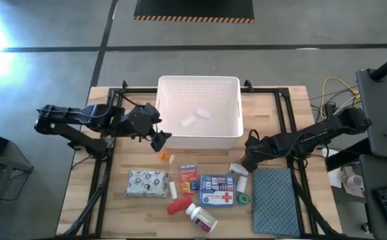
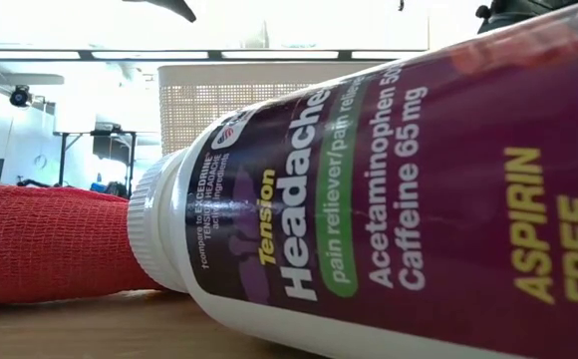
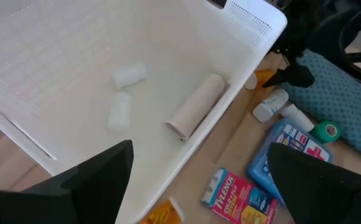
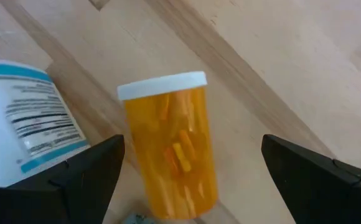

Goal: Pick & place medical supplies in basket/bin
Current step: Put the yellow pill bottle into the white bin

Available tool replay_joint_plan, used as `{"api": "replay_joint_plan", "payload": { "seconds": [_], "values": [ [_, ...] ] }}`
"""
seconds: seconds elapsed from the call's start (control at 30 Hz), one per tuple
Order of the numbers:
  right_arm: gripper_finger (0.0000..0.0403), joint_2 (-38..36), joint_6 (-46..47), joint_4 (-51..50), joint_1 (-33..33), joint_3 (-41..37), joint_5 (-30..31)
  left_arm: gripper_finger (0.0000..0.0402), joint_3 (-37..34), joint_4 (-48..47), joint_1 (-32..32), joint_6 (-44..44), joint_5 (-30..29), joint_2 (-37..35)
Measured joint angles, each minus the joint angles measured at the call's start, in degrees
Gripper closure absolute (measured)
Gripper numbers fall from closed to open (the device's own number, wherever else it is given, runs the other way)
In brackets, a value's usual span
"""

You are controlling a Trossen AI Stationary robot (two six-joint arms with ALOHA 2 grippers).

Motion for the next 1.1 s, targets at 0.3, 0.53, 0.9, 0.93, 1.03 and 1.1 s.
{"api": "replay_joint_plan", "payload": {
  "seconds": [0.3,0.53,0.9,0.93,1.03,1.1],
  "values": [
    [0.0100,4.52,-4.39,7.28,0.00,-1.84,1.44,0.0054,-1.17,1.05,0.00,-2.30,-2.70,0.44],
    [0.0189,7.50,-4.49,6.73,-0.07,0.21,1.02,0.0054,-1.33,1.04,0.00,-4.59,-2.70,0.48],
    [0.0244,-3.97,-7.79,7.87,0.76,12.64,-14.50,0.0054,-1.66,1.03,0.00,-4.85,-1.34,1.43],
    [0.0242,-5.47,-7.65,7.96,0.79,14.20,-14.79,0.0054,-1.66,1.01,0.00,-4.85,-1.26,1.52],
    [0.0233,-9.72,-9.06,8.71,0.76,20.31,-11.17,0.0054,-1.68,1.01,0.00,-4.85,-1.18,1.62],
    [0.0229,-11.57,-12.10,8.87,0.52,24.88,-3.14,0.0054,-1.86,1.11,0.00,-4.85,-1.19,1.62]
  ]
}}
